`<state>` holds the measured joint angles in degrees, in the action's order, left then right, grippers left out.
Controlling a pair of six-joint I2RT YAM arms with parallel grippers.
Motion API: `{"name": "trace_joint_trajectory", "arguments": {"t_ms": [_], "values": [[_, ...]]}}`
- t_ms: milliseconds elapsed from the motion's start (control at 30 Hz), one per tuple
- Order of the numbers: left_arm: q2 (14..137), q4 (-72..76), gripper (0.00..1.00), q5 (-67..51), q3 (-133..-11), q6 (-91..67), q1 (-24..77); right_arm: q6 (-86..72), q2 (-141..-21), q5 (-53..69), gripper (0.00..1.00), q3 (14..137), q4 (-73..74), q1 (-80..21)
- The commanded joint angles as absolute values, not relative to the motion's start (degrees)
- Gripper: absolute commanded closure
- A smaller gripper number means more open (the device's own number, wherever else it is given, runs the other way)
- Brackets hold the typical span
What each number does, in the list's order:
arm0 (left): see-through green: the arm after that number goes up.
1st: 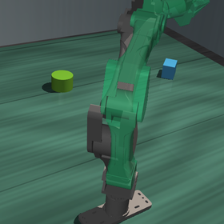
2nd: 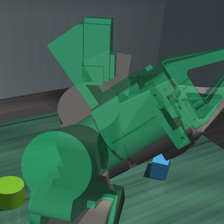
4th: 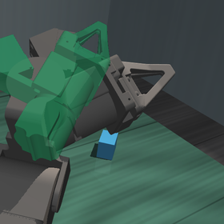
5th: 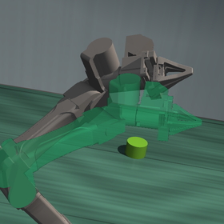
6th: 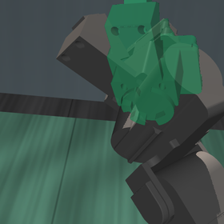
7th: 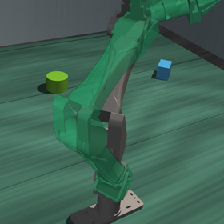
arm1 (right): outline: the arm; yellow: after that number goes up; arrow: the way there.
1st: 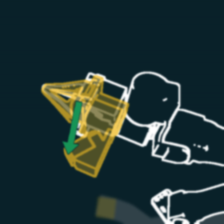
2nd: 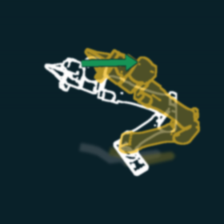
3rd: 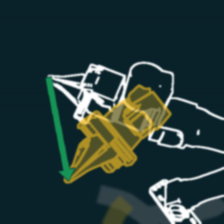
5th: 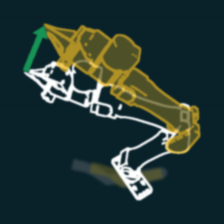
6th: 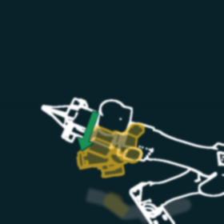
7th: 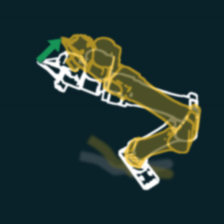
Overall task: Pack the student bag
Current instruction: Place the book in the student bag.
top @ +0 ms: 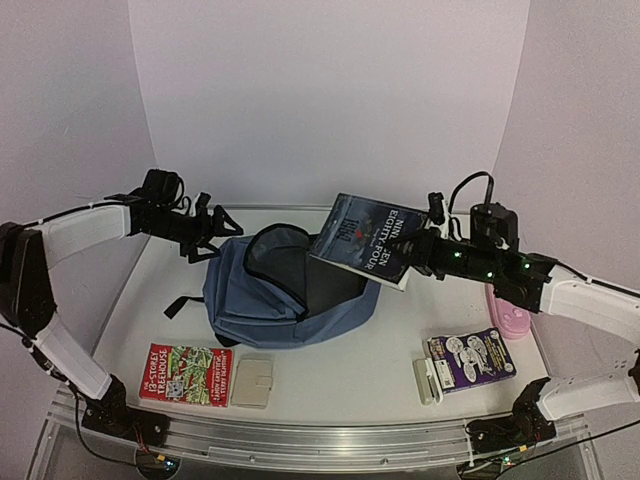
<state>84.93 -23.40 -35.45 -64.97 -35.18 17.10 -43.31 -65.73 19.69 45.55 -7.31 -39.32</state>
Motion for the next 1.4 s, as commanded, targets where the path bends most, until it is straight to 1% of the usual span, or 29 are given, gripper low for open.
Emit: {"name": "trace_joint_trajectory", "arguments": {"t_ms": [0, 133, 433, 500, 533, 567, 667, 733, 833, 867, 1133, 1233, 1367], "values": [[93.99, -31.46, 0.07, -41.17, -73.87, -27.51, 15.25, -41.15, -65.09, 20.74, 1.0, 51.48, -8.27, -35.39], [100.53, -33.08, 0.09, -45.92, -78.59, -25.16, 15.28, -41.11, -66.93, 24.08, 1.0, 53.52, -8.09, -32.9], [109.35, -32.29, 0.13, -52.97, -80.16, -25.37, 15.33, -40.77, -70.86, 28.74, 1.0, 55.01, -8.09, -32.26], [109.98, -31.31, 0.17, -55.14, -80.59, -25.55, 15.74, -40.95, -71.44, 30.54, 1.0, 55.18, -8.17, -32.27], [110.35, -31.21, 0.2, -56.05, -81.12, -25.29, 16.05, -41.13, -71.81, 31.51, 1.0, 55.34, -8.17, -32.31], [110.83, -31.31, 0.27, -56.92, -81.87, -24.98, 16.44, -41.38, -72.25, 32.47, 1.0, 55.56, -8.17, -32.33], [112.08, -31.95, 0.6, -58.69, -83.84, -23.81, 17.37, -42.96, -73.09, 33.03, 1.0, 55.72, -8.26, -32.29], [111.96, -30.93, 0.76, -59.16, -83.7, -23.47, 18.04, -44.07, -73.29, 32.57, 1.0, 55.4, -8.26, -32.32], [109.98, -28.56, 0.95, -60.07, -82.32, -22.7, 18.6, -45.9, -73.38, 31.09, 1.0, 54.46, -8.38, -32.3], [108.87, -27.75, 0.99, -60.6, -81.76, -22.4, 18.63, -46.48, -73.39, 30.6, 1.0, 54.04, -8.46, -32.3], [98.02, -22.7, 1.0, -65.4, -80.55, -19.34, 18.65, -50.73, -74.92, 25.73, 1.0, 52.54, -10.21, -32.28], [96.51, -22.37, 1.0, -68.15, -81.32, -19.21, 18.64, -51.2, -78.13, 28.06, 1.0, 53.22, -11.72, -32.29], [96.86, -25.53, 1.0, -70.9, -84.53, -17.27, 18.64, -51.5, -82.51, 33.85, 1.0, 54.68, -14.84, -32.39]]}}
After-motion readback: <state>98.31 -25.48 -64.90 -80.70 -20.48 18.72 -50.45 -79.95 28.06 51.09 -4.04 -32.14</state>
